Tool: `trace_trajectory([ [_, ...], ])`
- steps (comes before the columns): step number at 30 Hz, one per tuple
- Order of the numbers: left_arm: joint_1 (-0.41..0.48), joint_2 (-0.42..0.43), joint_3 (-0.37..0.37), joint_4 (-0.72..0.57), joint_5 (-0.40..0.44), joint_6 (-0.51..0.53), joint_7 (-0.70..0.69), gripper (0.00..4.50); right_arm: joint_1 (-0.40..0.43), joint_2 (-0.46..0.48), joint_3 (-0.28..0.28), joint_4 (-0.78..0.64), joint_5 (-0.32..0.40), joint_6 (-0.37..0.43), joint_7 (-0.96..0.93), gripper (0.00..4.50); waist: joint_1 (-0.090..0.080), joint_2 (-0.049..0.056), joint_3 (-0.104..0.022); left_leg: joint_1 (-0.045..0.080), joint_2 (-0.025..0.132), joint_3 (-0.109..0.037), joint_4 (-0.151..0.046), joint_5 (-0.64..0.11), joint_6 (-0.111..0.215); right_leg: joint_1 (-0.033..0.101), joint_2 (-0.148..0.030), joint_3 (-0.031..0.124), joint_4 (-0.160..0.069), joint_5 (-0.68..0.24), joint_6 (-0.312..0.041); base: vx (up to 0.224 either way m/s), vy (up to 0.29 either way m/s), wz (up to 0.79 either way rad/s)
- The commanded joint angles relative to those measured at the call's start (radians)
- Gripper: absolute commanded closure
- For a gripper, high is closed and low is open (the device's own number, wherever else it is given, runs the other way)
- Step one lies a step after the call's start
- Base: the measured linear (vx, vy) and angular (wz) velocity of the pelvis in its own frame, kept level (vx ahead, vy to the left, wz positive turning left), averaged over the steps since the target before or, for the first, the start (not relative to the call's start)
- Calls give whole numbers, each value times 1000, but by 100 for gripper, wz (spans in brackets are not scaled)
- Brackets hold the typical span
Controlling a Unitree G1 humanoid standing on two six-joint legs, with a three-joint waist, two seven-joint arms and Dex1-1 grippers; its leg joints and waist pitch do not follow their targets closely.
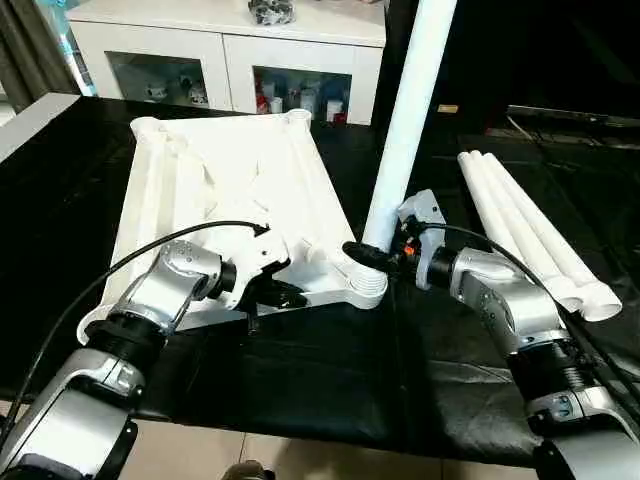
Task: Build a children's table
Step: Insert table leg to table base
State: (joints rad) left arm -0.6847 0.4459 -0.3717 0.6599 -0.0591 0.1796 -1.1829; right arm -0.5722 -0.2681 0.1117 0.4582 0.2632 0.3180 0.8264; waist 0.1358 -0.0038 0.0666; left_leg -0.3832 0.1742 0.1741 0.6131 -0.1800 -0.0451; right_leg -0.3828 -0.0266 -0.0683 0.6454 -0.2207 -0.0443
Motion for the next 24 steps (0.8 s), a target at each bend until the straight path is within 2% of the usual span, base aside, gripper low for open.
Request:
trace_trajectory([
  [1,2,-9,41,-24,-27,7,6,450,25,8,-11,69,-8,14,-12,259,0,13,-75,21,74,-31,-71,-143,2,44,-141,69,-88,-136,-179,0,0,0],
  [2,2,-11,46,-25,-32,9,9,450,28,11,-21,77,0,12,-12,259,-2,11,-75,22,73,-31,-71,-149,3,44,-140,69,-88,-132,-184,0,0,0],
  [3,2,-14,54,-24,-38,12,12,450,37,16,-38,84,17,13,-14,259,-1,15,-75,23,73,-30,-71,-159,3,43,-141,69,-91,-141,-188,0,0,0],
  [5,1,-18,65,-21,-43,18,22,450,55,24,-63,96,39,10,-13,259,0,13,-75,22,73,-31,-71,-158,5,45,-140,69,-90,-143,-188,0,0,0],
  [7,-3,-23,80,-15,-47,24,37,450,83,29,-85,109,56,-6,-14,259,5,22,-77,22,74,-31,-70,-160,5,44,-142,69,-92,-143,-186,0,0,0],
  [8,-6,-25,86,-12,-48,27,44,450,96,31,-91,113,60,-13,-15,259,5,20,-77,21,74,-32,-70,-157,8,45,-141,68,-91,-131,-189,0,0,0],
  [9,-11,-29,95,-4,-50,26,53,450,116,34,-96,114,62,-28,-13,259,7,25,-80,21,75,-32,-70,-154,10,45,-142,68,-89,-116,-191,0,0,0],
  [10,-15,-32,102,1,-53,28,60,450,130,38,-102,112,68,-34,-13,259,7,23,-79,20,74,-32,-70,-153,12,45,-140,67,-89,-113,-191,0,0,0],
  [11,-15,-32,102,1,-53,28,60,450,130,38,-102,112,68,-34,-13,259,7,25,-79,21,74,-33,-70,-157,12,44,-140,66,-89,-116,-191,0,0,0],
  [13,-21,-35,109,13,-47,25,76,450,187,49,-114,90,72,-61,-13,259,9,25,-79,22,73,-32,-71,-170,13,43,-142,67,-94,-147,-184,0,0,0],
  [15,-21,-35,109,14,-46,24,77,450,197,50,-114,85,72,-66,-12,259,11,25,-80,21,74,-33,-73,-168,15,43,-142,67,-94,-161,-178,0,0,0],
  [17,-21,-36,110,16,-41,25,81,450,245,39,-89,53,46,-95,-8,259,12,29,-79,21,75,-34,-73,-170,15,42,-140,67,-94,-162,-177,0,0,0],
  [20,-20,-36,108,22,-25,18,89,450,308,-6,-8,9,-37,-161,7,259,16,29,-80,22,75,-33,-74,-163,20,42,-140,66,-95,-130,-169,0,0,0],
  [21,-20,-36,108,22,-25,18,89,450,308,-6,-8,9,-37,-161,7,259,17,30,-81,22,74,-33,-73,-156,23,42,-139,66,-94,-129,-168,0,0,0],
  [24,-21,-30,95,31,-3,-1,93,450,313,-41,57,-11,-104,-180,32,259,17,26,-79,21,73,-33,-75,-164,28,43,-140,65,-99,-177,-153,0,0,0],
])
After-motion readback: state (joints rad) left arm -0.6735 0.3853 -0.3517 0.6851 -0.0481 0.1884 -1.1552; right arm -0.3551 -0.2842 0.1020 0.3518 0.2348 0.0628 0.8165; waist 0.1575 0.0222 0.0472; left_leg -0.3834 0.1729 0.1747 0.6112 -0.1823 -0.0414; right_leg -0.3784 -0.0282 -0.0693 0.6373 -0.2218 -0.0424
